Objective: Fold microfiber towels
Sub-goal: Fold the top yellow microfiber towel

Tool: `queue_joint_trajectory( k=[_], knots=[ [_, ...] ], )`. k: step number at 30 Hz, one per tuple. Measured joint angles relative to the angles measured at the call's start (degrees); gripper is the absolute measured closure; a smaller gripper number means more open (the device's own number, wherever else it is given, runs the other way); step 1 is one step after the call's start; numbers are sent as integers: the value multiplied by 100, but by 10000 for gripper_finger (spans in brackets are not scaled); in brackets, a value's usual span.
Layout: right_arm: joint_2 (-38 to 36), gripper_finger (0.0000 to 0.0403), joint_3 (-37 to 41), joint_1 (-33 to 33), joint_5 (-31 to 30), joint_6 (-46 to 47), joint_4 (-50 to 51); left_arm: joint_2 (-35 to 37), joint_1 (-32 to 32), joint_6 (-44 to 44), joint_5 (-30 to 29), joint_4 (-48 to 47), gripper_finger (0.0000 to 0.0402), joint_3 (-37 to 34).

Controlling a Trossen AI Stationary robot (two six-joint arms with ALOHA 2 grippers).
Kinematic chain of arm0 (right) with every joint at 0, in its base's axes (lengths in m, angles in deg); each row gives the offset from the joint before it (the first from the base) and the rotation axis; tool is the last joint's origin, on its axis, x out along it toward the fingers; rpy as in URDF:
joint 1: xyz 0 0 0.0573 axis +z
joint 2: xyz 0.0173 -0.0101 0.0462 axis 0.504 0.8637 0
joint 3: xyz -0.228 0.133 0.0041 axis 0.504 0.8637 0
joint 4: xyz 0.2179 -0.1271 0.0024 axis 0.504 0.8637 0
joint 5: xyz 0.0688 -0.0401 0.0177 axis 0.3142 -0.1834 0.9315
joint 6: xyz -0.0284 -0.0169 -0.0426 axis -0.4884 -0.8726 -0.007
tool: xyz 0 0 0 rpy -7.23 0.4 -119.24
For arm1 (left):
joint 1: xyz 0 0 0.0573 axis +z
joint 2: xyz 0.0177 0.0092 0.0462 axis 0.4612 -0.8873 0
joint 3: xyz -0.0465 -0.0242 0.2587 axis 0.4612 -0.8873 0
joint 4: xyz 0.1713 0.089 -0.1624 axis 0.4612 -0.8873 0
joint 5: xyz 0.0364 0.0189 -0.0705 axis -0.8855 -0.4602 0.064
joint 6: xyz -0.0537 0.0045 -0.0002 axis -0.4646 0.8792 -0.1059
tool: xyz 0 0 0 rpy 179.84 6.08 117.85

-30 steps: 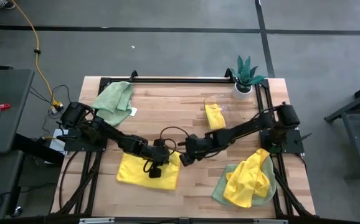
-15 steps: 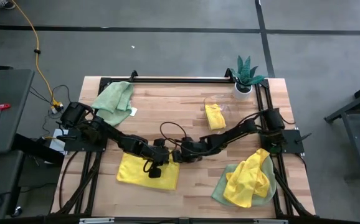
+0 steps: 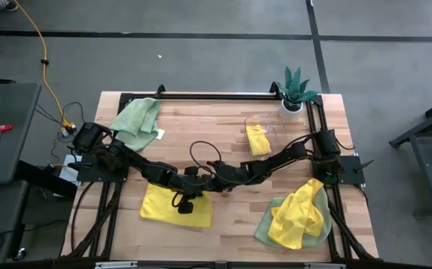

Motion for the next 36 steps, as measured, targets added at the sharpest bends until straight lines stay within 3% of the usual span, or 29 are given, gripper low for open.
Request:
queue_joint_trajectory(
  k=[11,26,36],
  knots=[
    [8,220,11,39,199,-44,-194,7,-5,259,-24,-15,401,-2],
    [19,220,22,-132,-175,-282,-414,7,2,344,-92,-12,401,-2],
    [4,219,-3,-455,811,-637,-238,0,2,331,-212,-3,401,2]
  ],
)
